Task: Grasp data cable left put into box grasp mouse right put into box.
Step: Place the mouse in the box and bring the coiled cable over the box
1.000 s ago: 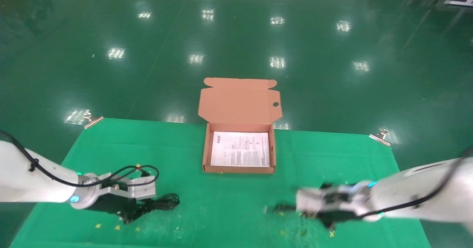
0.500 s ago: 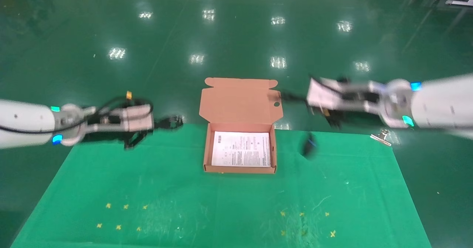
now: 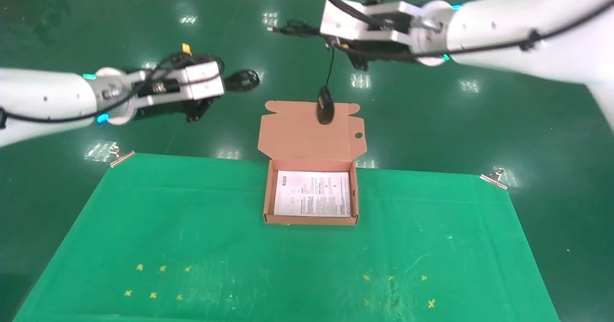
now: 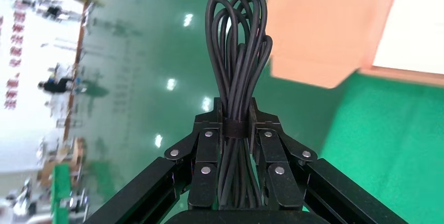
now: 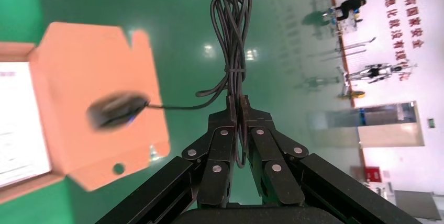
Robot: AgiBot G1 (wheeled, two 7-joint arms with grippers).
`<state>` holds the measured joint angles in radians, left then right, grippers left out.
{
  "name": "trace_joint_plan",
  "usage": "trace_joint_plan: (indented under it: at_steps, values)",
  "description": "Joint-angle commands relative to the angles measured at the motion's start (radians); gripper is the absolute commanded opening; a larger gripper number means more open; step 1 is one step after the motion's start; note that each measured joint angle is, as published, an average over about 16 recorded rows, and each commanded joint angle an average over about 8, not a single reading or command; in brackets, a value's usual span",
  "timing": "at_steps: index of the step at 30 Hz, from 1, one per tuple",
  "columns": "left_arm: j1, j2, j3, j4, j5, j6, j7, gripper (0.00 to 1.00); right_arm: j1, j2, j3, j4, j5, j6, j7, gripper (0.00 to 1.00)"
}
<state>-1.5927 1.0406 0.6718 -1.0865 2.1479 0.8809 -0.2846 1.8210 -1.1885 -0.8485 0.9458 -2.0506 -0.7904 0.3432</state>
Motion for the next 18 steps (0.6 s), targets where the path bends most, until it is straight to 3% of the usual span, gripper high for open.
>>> trace_joint_plan:
  at_steps: [1, 8, 18]
  values:
    - [-0.022, 0.018, -0.002, 0.014, 0.027, -0.016, -0.015, 0.0, 0.026, -0.041, 0.005, -0.069, 0.024, 0.031, -0.048, 0.0]
    - [-0.046, 0.035, 0.002, 0.025, 0.066, -0.02, -0.036, 0.0, 0.053, -0.088, 0.013, -0.167, 0.09, 0.047, -0.161, 0.0]
    - [-0.051, -0.004, -0.002, 0.04, 0.1, 0.007, -0.07, 0.0, 0.042, -0.14, 0.013, -0.218, 0.124, 0.085, -0.22, 0.0]
